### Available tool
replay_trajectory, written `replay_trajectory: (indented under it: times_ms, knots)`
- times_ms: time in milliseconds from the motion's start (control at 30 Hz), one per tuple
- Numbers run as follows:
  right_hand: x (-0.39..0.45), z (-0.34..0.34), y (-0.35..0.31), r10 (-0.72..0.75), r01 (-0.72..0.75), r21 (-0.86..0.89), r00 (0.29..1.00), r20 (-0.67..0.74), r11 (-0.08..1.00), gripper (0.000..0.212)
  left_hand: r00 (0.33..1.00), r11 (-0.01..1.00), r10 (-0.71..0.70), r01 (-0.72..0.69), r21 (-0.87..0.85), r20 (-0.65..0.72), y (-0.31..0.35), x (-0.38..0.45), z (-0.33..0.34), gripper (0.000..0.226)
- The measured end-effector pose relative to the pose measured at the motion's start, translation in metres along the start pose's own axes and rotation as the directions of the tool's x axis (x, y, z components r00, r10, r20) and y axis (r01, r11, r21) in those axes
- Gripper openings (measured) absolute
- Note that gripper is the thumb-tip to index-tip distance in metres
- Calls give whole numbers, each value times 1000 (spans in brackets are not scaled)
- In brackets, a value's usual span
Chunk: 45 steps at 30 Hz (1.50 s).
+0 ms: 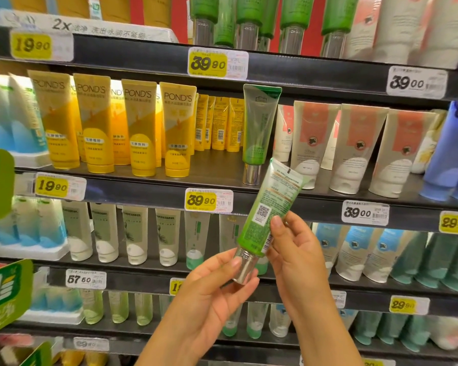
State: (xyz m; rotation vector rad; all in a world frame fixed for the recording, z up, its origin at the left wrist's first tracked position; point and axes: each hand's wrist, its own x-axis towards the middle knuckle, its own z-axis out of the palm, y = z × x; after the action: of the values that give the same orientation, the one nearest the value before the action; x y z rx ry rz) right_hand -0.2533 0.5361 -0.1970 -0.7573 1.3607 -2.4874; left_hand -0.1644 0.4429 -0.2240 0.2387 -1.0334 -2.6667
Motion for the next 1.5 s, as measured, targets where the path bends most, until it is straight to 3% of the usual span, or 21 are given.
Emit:
replay_trajectory:
  times_ms: [200, 467, 733, 1033, 1233, 1367, 1500]
  knots:
    - [1, -3, 4, -2, 3, 42, 999, -33, 999, 38, 1000, 998, -31, 31, -54, -1, -3, 2, -1, 30]
    - [1, -4, 2, -10, 13, 89, 1000, -24, 996, 40, 986, 985, -161, 163, -60, 48, -5, 2, 1, 36]
    - [3, -8, 1, 22, -21, 63, 1000, -20, 998, 36, 993, 995, -91, 94, -30, 80, -6, 4, 3, 29]
    - [-2, -9, -3, 10, -4, -100, 998, 59, 995, 43, 1000, 998, 7, -6, 69, -11, -7, 5, 2, 47]
    - [-3, -11, -1, 12, -12, 40, 1000, 17, 999, 31, 997, 998, -59, 60, -24, 44, -4, 4, 4, 26]
    - [-4, -11, -1, 17, -19, 123, 1000, 16, 992, 41, 987, 990, -134, 138, -39, 90, -6, 1, 7, 26]
    - [-6, -12, -3, 12, -16, 150, 999, 31, 989, 38, 983, 988, -146, 151, -32, 113, -9, 2, 6, 30]
